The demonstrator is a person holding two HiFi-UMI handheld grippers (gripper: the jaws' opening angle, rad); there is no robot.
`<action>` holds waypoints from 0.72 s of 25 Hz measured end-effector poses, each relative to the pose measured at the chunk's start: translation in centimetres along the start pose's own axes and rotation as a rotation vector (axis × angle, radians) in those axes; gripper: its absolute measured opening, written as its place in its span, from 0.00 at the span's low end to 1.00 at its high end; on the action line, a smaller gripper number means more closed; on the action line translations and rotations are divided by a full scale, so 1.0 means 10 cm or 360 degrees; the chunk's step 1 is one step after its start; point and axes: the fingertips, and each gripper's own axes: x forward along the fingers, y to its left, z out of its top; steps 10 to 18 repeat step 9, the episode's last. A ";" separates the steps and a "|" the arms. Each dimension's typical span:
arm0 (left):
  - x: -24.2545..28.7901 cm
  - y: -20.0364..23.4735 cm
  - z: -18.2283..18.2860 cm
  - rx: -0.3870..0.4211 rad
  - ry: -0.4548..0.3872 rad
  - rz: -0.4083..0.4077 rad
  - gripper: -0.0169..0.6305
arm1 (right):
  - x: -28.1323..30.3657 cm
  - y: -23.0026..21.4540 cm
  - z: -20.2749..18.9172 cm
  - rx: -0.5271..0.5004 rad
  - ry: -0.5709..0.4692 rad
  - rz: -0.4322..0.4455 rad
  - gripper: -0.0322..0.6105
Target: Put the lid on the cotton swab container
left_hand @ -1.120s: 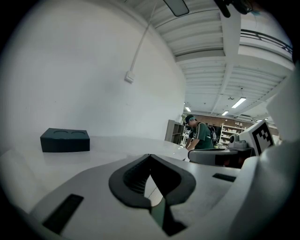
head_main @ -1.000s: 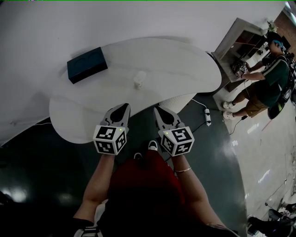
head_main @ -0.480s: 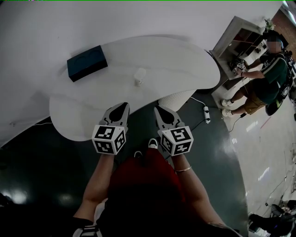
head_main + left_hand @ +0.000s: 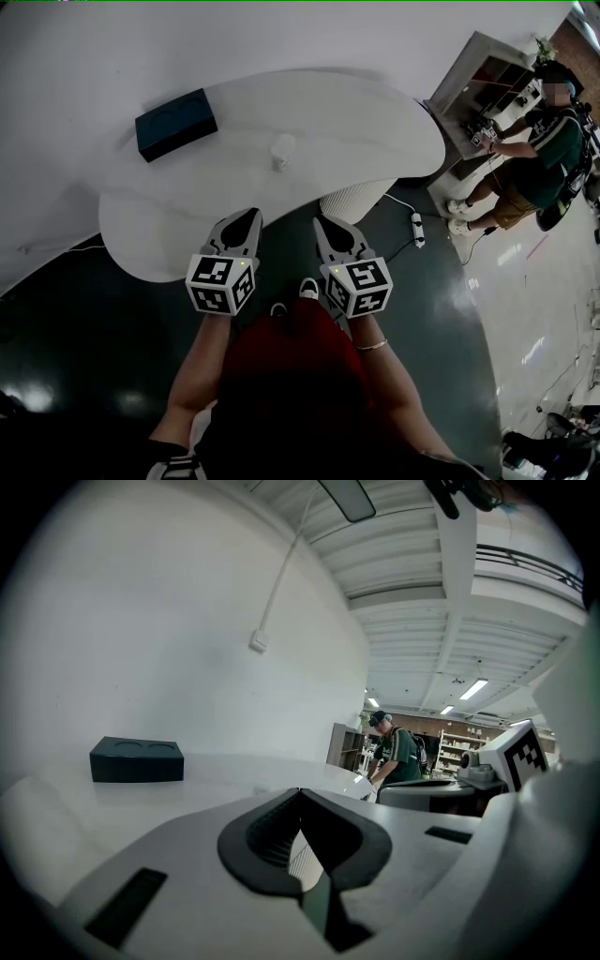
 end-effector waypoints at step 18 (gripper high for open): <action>-0.05 -0.04 -0.05 0.0014 0.0006 0.0000 0.07 | -0.06 0.00 -0.06 0.0000 0.0005 -0.0023 0.07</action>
